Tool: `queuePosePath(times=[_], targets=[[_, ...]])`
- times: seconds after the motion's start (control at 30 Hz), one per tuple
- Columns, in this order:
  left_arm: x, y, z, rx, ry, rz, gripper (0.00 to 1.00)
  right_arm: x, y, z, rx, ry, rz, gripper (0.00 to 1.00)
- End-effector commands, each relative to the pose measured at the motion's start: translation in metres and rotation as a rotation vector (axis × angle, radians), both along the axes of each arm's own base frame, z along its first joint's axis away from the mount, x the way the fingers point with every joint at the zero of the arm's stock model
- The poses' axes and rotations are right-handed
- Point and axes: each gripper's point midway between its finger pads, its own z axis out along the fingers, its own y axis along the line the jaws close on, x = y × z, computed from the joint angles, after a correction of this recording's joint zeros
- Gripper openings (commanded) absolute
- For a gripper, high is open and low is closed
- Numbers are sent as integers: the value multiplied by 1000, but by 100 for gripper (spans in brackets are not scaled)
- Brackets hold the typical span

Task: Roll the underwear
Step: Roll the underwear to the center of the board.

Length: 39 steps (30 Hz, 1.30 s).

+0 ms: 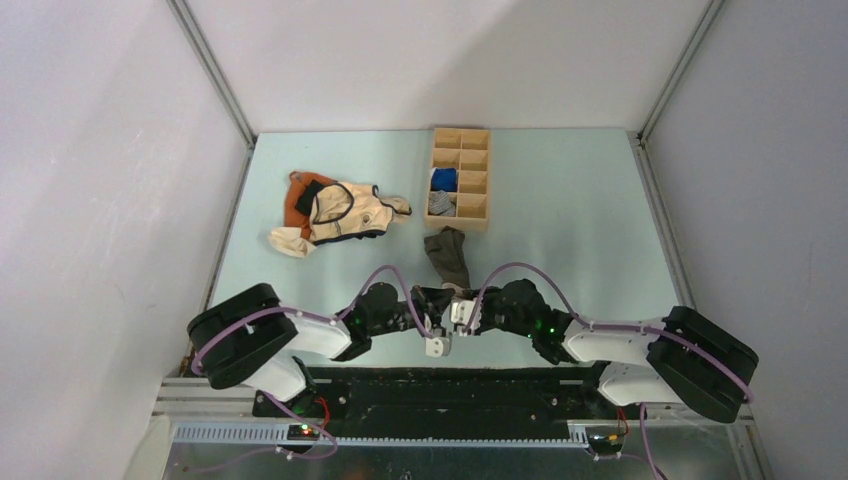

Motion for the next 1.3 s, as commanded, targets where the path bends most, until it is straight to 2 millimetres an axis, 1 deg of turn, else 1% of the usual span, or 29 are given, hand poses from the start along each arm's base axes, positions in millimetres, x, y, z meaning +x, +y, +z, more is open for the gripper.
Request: queuePosePath(times=[0.0,0.07,0.1,0.2,0.23,0.3,0.4,0.43,0.47,0.5,0.53,0.57,0.6,0.63,0.67,0.7,0.73,0.83,0.9,0.97,1.07,1.1,1.13,1.17,1.2,1.23,1.27], targets=[[2,1,22,-82,-17,20,0,18,7,19,46,-74,-21,37],[3,2,23,-86,-7,27,0,23,6,18,38,-70,-38,30],[3,3,23,-89,-2,30,0,24,5,16,33,-65,-44,28],[3,6,19,-76,15,34,0,30,4,19,40,-61,-62,23],[3,7,18,-71,20,34,0,31,4,18,38,-57,-63,19],[2,8,16,-66,30,36,0,30,4,16,25,-49,-53,13],[2,9,15,-64,59,50,0,24,6,12,-2,-13,-6,5],[1,10,12,-51,78,52,0,20,7,11,-21,24,19,0],[0,10,14,-56,101,55,0,14,3,2,-59,75,29,0],[-2,12,7,-25,142,60,0,15,7,12,-39,91,52,0],[-4,12,12,-42,191,68,0,8,1,6,-71,147,63,0],[-6,12,7,-9,254,82,0,6,5,14,-54,172,97,0],[-9,12,10,-25,328,98,0,-2,-1,7,-93,224,113,0],[-12,14,8,6,393,114,0,-6,0,11,-92,250,142,0],[-16,15,4,15,482,141,0,-12,-4,8,-120,284,156,0],[-17,15,4,7,523,163,0,-17,-5,8,-120,307,177,0],[-18,18,0,-4,601,208,0,-22,-9,5,-143,333,194,0],[-19,25,-6,-29,717,290,0,-35,-12,-1,-171,392,238,0],[-21,27,-10,-56,814,343,0,-40,-12,-3,-196,420,257,0],[-24,29,-13,-69,871,373,0,-42,-10,-2,-209,465,273,0],[-27,33,-19,-83,935,411,0,-46,-6,-1,-250,582,298,0],[-27,34,-20,-92,958,424,0,-52,-9,-9,-286,645,299,0],[-28,36,-23,-91,973,435,0,-48,-1,0,-276,653,312,0],[-29,37,-24,-101,1007,453,0,-54,-5,-8,-310,719,311,0],[-31,40,-28,-97,1030,468,0,-50,2,-1,-299,726,323,0],[-33,41,-30,-107,1073,488,0,-54,0,-8,-326,781,320,0],[-36,44,-35,-103,1095,508,0,-50,6,-1,-313,784,332,0]])
